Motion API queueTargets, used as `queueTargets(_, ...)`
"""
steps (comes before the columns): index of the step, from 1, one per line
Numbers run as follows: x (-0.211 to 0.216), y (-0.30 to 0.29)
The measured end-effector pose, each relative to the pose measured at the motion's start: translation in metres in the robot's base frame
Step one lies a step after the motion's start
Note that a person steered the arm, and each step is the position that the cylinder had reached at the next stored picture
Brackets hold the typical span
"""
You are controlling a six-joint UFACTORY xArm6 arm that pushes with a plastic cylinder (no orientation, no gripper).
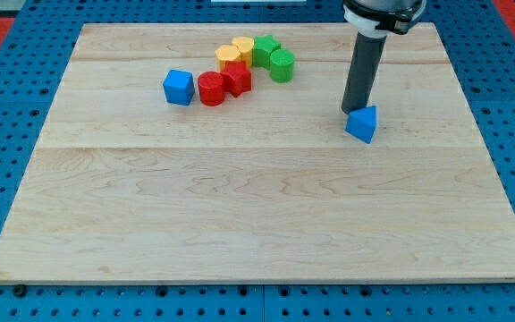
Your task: Push the blue cube closer to the red circle
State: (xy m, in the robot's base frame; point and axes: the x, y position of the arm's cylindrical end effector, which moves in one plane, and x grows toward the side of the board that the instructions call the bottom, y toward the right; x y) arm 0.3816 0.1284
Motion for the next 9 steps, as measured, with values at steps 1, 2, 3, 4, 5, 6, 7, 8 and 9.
queueTargets(1,0.000,0.001)
queueTargets(2,-0.005,0.001)
queueTargets(3,-0.016,-0.027)
queueTargets(4,-0.017,-0.057)
queueTargets(5,0.007,-0.109)
queueTargets(6,0.019,-0.196)
queueTargets(7,0.030,-0.272)
queueTargets(8,0.000,-0.324)
queueTargets(9,-0.020,-0.362)
